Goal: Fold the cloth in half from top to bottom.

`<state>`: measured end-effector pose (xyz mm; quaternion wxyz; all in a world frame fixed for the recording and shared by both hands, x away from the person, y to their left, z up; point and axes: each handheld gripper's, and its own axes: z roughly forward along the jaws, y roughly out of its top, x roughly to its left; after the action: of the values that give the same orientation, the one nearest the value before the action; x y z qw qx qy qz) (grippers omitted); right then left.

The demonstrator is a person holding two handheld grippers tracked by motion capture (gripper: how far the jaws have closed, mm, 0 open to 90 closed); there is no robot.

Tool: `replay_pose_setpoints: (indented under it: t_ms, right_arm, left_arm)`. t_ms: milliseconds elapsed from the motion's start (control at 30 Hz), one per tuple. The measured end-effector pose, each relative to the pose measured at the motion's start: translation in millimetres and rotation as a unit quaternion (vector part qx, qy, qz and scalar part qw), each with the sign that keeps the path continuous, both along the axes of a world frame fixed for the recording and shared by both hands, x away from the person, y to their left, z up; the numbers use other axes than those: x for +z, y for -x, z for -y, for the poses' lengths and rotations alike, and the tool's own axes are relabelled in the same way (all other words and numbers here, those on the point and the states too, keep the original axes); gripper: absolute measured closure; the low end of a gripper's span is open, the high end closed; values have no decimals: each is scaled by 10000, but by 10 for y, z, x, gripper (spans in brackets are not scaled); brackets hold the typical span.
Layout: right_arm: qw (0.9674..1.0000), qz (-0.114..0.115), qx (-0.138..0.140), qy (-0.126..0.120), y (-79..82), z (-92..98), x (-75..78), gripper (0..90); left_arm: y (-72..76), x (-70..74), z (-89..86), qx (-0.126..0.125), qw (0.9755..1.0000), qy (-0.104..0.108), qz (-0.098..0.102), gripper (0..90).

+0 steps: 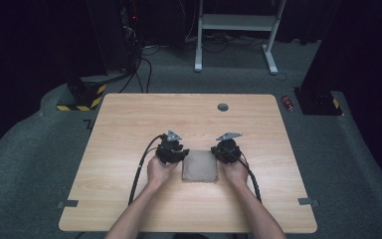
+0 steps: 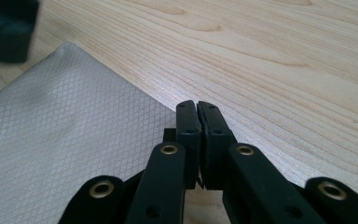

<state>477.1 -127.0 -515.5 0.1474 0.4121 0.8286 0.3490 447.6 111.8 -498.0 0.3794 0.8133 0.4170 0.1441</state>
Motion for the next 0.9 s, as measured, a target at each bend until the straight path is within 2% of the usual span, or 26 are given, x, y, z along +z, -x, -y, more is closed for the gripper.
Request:
replay_pose_setpoints:
  t_ms: [100, 233, 300, 400, 567, 600, 667, 733, 800, 900]
  right_arm:
    - [10000, -10, -18, -21, 0, 5, 4, 860]
    - [10000, -13, -28, -3, 4, -5, -3, 856]
    - [10000, -8, -22, 2, 0, -5, -3, 856]
    - [10000, -30, -32, -3, -1, 7, -1, 854]
    - [10000, -20, -31, 30, 5, 16, 4, 839]
    - [10000, -17, -35, 18, 6, 18, 2, 836]
    - [10000, -24, -39, 11, 5, 22, -1, 826]
    - [10000, -27, -56, -4, 1, 29, 1, 795]
    - [9999, -50, -81, -68, 7, 52, 5, 741]
    - [9998, 10, -88, -173, 55, 101, 41, 700]
  left_arm:
    - [171, -24, -2, -40, 9999, -149, 18, 542]
    - [299, -98, -34, -16, 9995, -303, -23, 530]
    - [310, -146, -43, -34, 9984, -553, -69, 537]
    - [343, -150, -74, 18, 9991, -404, -96, 540]
    - [472, -114, -84, -110, 9998, -120, -85, 486]
    - [516, -113, -75, -160, 9998, -106, -28, 474]
    - [552, -125, -64, -193, 9995, -242, 39, 473]
    - [584, -172, -66, -200, 9989, -417, -19, 472]
    - [618, -184, -97, -187, 9993, -337, -11, 466]
    - [667, -150, -156, -153, 9998, -102, 38, 450]
